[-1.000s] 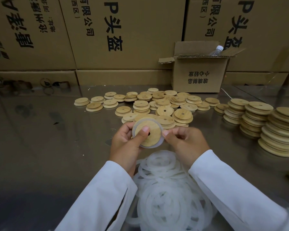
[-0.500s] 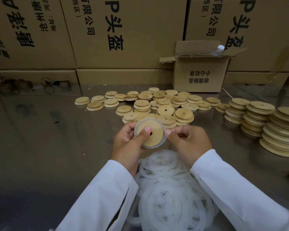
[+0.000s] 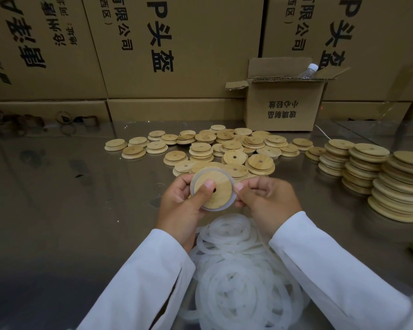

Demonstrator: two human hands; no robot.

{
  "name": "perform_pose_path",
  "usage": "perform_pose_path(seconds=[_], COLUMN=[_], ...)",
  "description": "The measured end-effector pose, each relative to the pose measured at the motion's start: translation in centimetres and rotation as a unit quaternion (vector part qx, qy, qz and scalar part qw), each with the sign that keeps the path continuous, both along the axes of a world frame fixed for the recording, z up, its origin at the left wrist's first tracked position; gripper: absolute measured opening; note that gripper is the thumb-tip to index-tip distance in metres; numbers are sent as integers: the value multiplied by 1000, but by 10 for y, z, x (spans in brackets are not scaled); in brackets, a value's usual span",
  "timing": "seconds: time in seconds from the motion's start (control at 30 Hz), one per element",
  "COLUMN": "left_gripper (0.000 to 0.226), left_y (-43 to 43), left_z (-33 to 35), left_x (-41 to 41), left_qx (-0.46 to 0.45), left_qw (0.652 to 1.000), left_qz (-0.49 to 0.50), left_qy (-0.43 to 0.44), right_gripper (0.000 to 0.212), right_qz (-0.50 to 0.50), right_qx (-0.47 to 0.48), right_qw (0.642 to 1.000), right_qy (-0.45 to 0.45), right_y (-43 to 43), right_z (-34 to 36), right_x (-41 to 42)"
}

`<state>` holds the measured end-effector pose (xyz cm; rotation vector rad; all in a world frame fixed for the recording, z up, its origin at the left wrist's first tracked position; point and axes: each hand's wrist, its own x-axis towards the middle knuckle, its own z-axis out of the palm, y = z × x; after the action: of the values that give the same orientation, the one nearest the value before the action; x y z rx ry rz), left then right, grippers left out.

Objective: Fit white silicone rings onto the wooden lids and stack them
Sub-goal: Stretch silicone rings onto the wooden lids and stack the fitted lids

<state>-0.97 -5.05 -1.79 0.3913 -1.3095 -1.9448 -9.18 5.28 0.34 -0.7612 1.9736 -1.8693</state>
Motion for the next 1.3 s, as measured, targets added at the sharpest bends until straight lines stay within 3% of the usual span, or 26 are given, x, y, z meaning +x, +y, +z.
perform_pose_path(seconds=[0.5, 0.73, 1.0, 1.17, 1.3], left_gripper=[37, 34, 34, 16, 17], left_y=[1, -1, -4, -9, -30], left_z=[1, 1, 2, 2, -2], left_x=[0, 1, 1, 1, 8], left_qx=[136, 135, 127, 91, 6], left_qw=[989, 988, 988, 994, 954], left_qz=[-58, -79, -90, 42, 255], left_qy=[19, 16, 19, -35, -160], right_gripper=[16, 16, 13, 9, 5], right_qz=[-2, 10, 34, -30, -129], right_qx=[25, -26, -72, -78, -37], right_qw=[996, 1000, 996, 996, 989], right_qy=[80, -10, -38, -34, 55], right_y=[0, 1, 1, 5, 18], right_z=[3, 1, 0, 0, -10], right_x=[5, 3, -2, -17, -39])
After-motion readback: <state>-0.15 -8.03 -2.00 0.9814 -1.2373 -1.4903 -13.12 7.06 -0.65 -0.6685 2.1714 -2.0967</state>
